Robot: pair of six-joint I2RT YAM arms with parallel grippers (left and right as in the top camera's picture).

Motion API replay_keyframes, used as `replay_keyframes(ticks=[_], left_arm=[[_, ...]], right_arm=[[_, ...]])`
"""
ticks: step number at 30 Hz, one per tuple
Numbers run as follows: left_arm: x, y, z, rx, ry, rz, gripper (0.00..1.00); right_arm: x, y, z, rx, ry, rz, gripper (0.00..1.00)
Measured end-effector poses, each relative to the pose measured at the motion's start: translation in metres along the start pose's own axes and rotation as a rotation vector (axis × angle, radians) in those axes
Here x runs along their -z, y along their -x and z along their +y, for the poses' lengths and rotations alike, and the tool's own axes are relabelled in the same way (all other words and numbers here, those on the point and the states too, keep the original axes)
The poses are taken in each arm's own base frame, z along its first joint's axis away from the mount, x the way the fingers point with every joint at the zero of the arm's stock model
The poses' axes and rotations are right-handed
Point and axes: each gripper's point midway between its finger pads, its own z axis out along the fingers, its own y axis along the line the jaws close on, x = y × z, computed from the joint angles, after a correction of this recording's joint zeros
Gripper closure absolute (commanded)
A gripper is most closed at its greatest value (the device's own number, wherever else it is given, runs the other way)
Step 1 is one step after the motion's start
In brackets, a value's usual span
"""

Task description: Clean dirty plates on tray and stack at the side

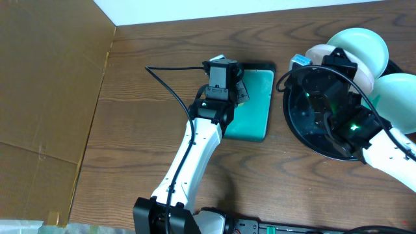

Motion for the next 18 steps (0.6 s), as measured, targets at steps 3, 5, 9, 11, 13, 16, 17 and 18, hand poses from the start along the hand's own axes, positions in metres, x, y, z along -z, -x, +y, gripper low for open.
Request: replay_keyframes(ticks=[3, 5, 9, 11, 13, 16, 17, 18], left_arm=[[0.0, 0.0, 0.0, 0.0, 0.0, 0.002, 0.93], [0.0, -0.001, 0.0, -0.001, 0.001, 0.003, 0.93], [0.0, -0.001, 0.0, -0.001, 0.001, 0.004, 0.93], [0.0, -0.001, 0.0, -0.001, 0.001, 0.004, 0.92], [0.0, -0.001, 0.0, -0.001, 0.001, 0.004, 0.93], [0.0, -0.001, 0.0, -0.001, 0.001, 0.004, 0.93], [0.0, -0.001, 0.0, -0.001, 0.001, 0.004, 0.93], [0.0, -0.001, 0.0, -0.001, 0.002, 0.004, 0.93]], right_arm=[[-0.005, -0.001, 0.02, -0.073, 0.101, -0.037, 0.99], [-0.009, -0.001, 0.041, -0.169, 0.225, -0.086, 0.99], [-0.022, -0.008, 0.057, -0.434, 0.394, -0.124, 0.99], [-0.033, -0.021, 0.054, -0.596, 0.432, -0.1, 0.99], [-0.046, -0.041, 0.049, -0.736, 0.442, -0.054, 0.99], [-0.068, -0.081, 0.038, -0.961, 0.425, 0.039, 0.99], [-0.074, -0.097, 0.034, -1.036, 0.419, 0.068, 0.99], [-0.079, -0.108, 0.032, -1.098, 0.424, 0.083, 0.99]])
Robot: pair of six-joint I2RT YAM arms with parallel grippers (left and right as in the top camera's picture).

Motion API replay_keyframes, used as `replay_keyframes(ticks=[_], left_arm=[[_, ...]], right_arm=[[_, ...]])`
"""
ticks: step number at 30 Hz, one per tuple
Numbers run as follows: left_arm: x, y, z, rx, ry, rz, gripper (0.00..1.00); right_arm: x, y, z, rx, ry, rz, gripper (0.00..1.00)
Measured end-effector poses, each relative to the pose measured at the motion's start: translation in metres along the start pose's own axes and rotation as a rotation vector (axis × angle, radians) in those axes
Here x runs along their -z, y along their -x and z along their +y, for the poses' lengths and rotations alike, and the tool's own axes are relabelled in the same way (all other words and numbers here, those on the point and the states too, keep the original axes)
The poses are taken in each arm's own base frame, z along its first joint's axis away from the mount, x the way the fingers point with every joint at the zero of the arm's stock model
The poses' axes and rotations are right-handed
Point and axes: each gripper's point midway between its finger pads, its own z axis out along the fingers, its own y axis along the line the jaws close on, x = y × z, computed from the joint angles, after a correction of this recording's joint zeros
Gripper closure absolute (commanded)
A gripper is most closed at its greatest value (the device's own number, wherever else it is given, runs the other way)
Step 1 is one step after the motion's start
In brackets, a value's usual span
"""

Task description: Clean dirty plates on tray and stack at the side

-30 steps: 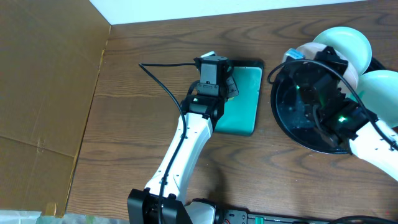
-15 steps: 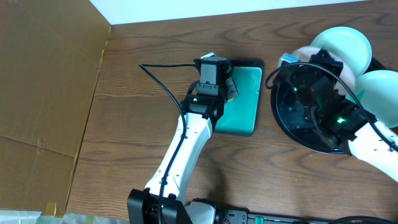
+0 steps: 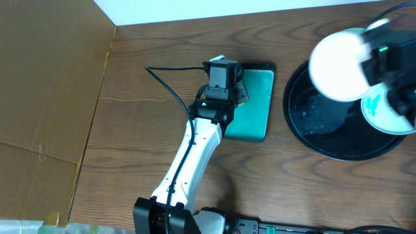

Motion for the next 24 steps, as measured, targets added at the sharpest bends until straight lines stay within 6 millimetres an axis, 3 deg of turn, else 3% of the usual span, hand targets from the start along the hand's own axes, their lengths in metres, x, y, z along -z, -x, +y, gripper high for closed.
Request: replay_keyframes(ticks=[7, 13, 18, 21, 24], left_arm=[[0.0, 0.0, 0.0, 0.0, -0.001, 0.0, 0.93], [0.0, 0.0, 0.0, 0.0, 0.0, 0.0, 0.93], [0.0, 0.0, 0.0, 0.0, -0.001, 0.0, 0.93], [0.0, 0.0, 0.0, 0.0, 0.0, 0.0, 0.93], [0.0, 0.0, 0.0, 0.0, -0.001, 0.0, 0.93]], right_arm=[[-0.003, -0.016, -0.084, -0.34, 0.042, -0.004, 0.99], [-0.001, -0.049, -0.163, -0.596, -0.044, 0.006, 0.99], [-0.004, -0.089, -0.219, -0.735, -0.156, 0.033, 0.99], [-0.014, -0.12, -0.241, -0.8, -0.215, 0.075, 0.99], [-0.027, -0.151, -0.251, -0.846, -0.245, 0.13, 0.99]])
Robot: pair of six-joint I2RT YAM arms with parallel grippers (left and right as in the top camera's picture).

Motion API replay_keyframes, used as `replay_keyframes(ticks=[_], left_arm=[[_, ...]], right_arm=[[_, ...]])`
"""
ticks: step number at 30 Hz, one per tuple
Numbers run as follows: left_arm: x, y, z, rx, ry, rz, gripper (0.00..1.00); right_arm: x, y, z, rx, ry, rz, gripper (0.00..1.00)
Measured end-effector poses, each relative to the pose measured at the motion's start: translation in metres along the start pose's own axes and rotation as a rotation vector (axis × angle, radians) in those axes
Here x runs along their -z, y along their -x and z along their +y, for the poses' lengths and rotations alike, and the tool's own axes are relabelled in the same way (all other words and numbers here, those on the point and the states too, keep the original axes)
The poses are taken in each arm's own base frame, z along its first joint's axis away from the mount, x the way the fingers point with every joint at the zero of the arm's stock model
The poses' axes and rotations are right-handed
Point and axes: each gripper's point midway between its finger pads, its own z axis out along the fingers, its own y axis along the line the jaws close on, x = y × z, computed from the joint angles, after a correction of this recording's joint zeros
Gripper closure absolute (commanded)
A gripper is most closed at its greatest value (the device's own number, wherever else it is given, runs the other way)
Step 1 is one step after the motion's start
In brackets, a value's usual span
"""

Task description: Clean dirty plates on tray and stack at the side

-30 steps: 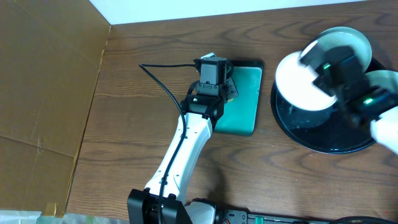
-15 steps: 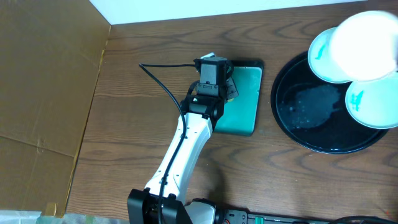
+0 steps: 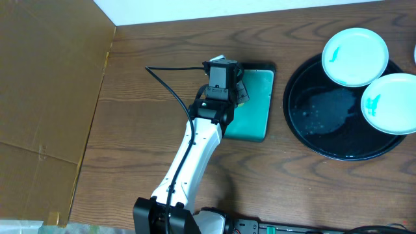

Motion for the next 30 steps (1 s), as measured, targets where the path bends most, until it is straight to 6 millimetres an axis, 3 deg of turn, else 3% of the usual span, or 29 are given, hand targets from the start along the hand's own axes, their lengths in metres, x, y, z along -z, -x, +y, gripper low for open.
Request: replay_keyframes(ticks=[4, 5, 7, 8, 14, 17, 22, 24, 27, 30], left_arm=[[0.0, 0.0, 0.0, 0.0, 0.0, 0.0, 0.93], [0.0, 0.0, 0.0, 0.0, 0.0, 0.0, 0.93], [0.0, 0.0, 0.0, 0.0, 0.0, 0.0, 0.93], [0.0, 0.0, 0.0, 0.0, 0.0, 0.0, 0.93], [0.0, 0.0, 0.0, 0.0, 0.0, 0.0, 0.93], [0.0, 0.0, 0.0, 0.0, 0.0, 0.0, 0.93], [0.0, 0.0, 0.0, 0.0, 0.0, 0.0, 0.93], [0.0, 0.0, 0.0, 0.0, 0.0, 0.0, 0.93], [0.0, 0.0, 0.0, 0.0, 0.0, 0.0, 0.93], [0.0, 0.0, 0.0, 0.0, 0.0, 0.0, 0.93]], right_arm=[[-0.024, -0.021, -0.017, -0.024, -0.032, 0.057, 0.97], [-0.027, -0.024, -0.018, -0.026, -0.034, 0.066, 0.91], [-0.03, -0.026, -0.02, -0.04, -0.037, 0.068, 0.66], [-0.031, -0.024, -0.019, -0.042, -0.033, 0.061, 0.59], [-0.022, -0.01, -0.012, -0.032, -0.016, 0.016, 0.53], [-0.003, 0.01, -0.002, -0.019, 0.002, -0.04, 0.49], [0.052, 0.052, 0.04, 0.038, 0.082, -0.19, 0.46], [0.065, 0.055, 0.064, 0.068, 0.131, -0.211, 0.44], [0.066, 0.04, 0.104, 0.12, 0.201, -0.183, 0.43], [0.051, 0.012, 0.141, 0.175, 0.259, -0.126, 0.41]])
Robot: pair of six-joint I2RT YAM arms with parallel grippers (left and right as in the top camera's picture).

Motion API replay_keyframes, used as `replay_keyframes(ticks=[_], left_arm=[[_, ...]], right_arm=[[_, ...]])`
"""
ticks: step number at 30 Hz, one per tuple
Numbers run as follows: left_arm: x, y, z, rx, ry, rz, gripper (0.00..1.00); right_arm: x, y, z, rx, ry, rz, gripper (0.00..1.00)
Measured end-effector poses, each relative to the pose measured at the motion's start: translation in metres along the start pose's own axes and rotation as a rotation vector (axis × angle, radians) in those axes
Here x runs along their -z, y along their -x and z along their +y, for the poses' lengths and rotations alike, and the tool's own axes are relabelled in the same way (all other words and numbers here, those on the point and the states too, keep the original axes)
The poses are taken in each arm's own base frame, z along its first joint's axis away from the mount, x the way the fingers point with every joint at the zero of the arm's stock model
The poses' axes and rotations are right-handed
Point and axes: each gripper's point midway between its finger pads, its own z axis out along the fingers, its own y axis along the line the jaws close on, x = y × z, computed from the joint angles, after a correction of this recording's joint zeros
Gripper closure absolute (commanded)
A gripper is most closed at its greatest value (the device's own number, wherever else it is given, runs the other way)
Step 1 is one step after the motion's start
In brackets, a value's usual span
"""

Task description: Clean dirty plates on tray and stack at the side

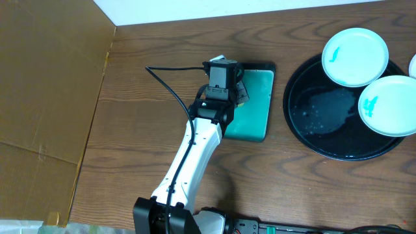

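Note:
A round black tray (325, 123) lies at the right of the wooden table, with wet specks on its bare middle. Two white plates rest on its right side, each with a teal smear: one at the back (355, 56), one nearer the front (389, 105), overlapping the tray's rim. My left gripper (239, 90) sits at the left edge of a green pad (253, 107), its fingers mostly hidden under the wrist, so its state does not show. The right gripper is out of view.
Brown cardboard (45, 84) covers the table's left side. A black cable (169, 84) loops from the left wrist. A white sliver (414, 65) shows at the right edge of the frame. The left arm stretches from the front edge to the pad.
Almost nothing differs. The front plate lies a touch further left, and a white sliver shows at the frame's right edge. The left arm has not moved.
My right arm was low over the tray, with plates at its back right. Then it was at the right edge with a white plate raised above the tray. After that it was gone from view, leaving two smeared plates on the tray, as now. The left arm stayed at the pad.

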Motion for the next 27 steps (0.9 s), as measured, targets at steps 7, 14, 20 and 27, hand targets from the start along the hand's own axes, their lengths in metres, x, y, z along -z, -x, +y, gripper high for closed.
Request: replay_keyframes(ticks=[7, 14, 20, 27], left_arm=[[0.0, 0.0, 0.0, 0.0, 0.001, 0.002, 0.93], [0.0, -0.003, 0.001, -0.003, 0.006, 0.012, 0.93], [0.0, -0.001, -0.001, 0.0, -0.004, 0.004, 0.93], [0.0, -0.001, -0.003, 0.0, -0.018, 0.008, 0.93]], right_arm=[[-0.07, -0.075, 0.059, 0.151, 0.093, 0.104, 0.38], [-0.107, -0.115, 0.068, 0.291, 0.089, 0.12, 0.37], [-0.117, -0.125, 0.075, 0.415, 0.077, 0.097, 0.41], [-0.121, -0.135, 0.076, 0.468, 0.068, 0.109, 0.36]])
